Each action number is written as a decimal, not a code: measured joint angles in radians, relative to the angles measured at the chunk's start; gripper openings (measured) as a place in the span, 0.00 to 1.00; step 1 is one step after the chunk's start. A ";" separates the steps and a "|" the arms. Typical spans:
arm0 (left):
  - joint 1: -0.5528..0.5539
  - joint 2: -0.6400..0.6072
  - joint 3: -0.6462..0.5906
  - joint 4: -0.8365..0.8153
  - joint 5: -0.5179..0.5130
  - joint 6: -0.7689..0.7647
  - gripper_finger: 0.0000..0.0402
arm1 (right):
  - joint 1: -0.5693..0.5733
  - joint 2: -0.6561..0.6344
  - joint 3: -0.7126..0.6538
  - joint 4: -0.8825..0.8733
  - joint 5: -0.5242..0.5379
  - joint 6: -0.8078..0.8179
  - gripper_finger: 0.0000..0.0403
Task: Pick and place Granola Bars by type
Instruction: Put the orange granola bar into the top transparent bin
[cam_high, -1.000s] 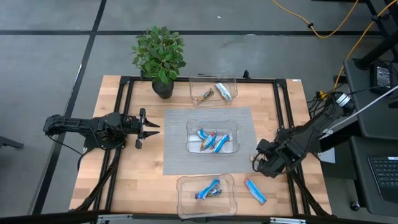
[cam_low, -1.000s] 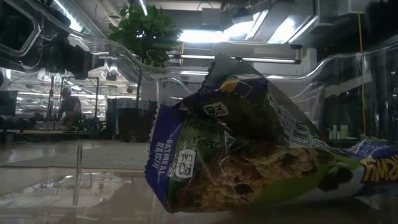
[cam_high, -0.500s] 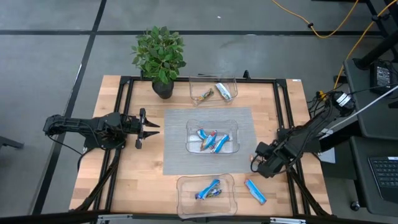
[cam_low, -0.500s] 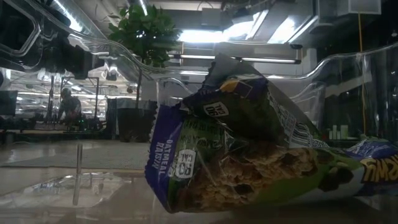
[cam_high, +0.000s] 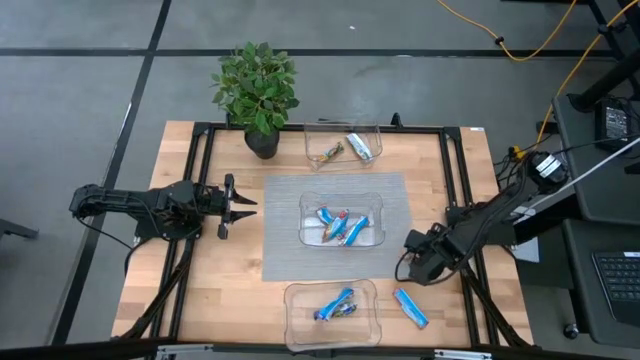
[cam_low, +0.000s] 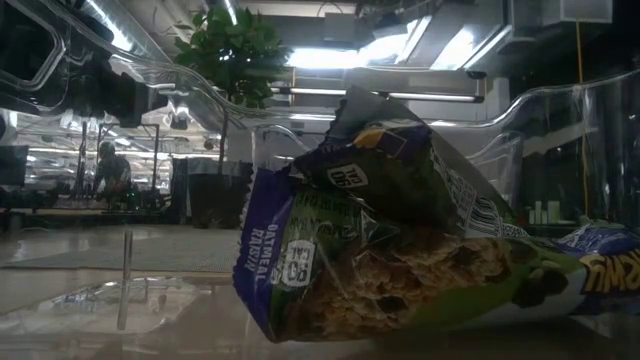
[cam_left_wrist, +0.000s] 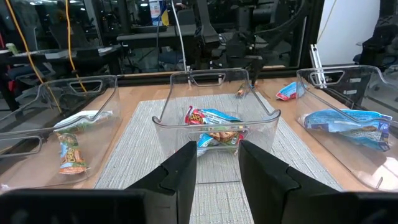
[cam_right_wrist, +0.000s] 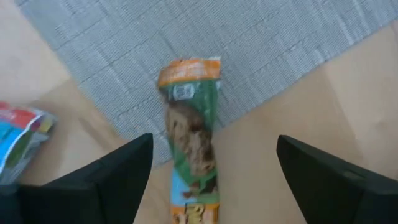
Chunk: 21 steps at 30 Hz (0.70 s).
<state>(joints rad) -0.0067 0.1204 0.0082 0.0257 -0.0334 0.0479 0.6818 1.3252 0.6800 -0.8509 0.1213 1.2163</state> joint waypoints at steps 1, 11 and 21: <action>0.000 0.000 0.000 0.000 0.000 0.000 0.28 | -0.008 0.010 0.000 0.002 0.005 -0.014 0.85; 0.000 0.000 0.000 0.000 0.000 0.000 0.28 | -0.052 0.083 0.000 0.025 0.009 -0.101 0.74; 0.000 0.000 0.000 0.000 0.000 0.000 0.28 | -0.052 0.099 0.000 0.040 0.016 -0.121 0.49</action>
<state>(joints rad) -0.0066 0.1207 0.0082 0.0257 -0.0334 0.0479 0.6300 1.4242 0.6800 -0.8112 0.1371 1.0950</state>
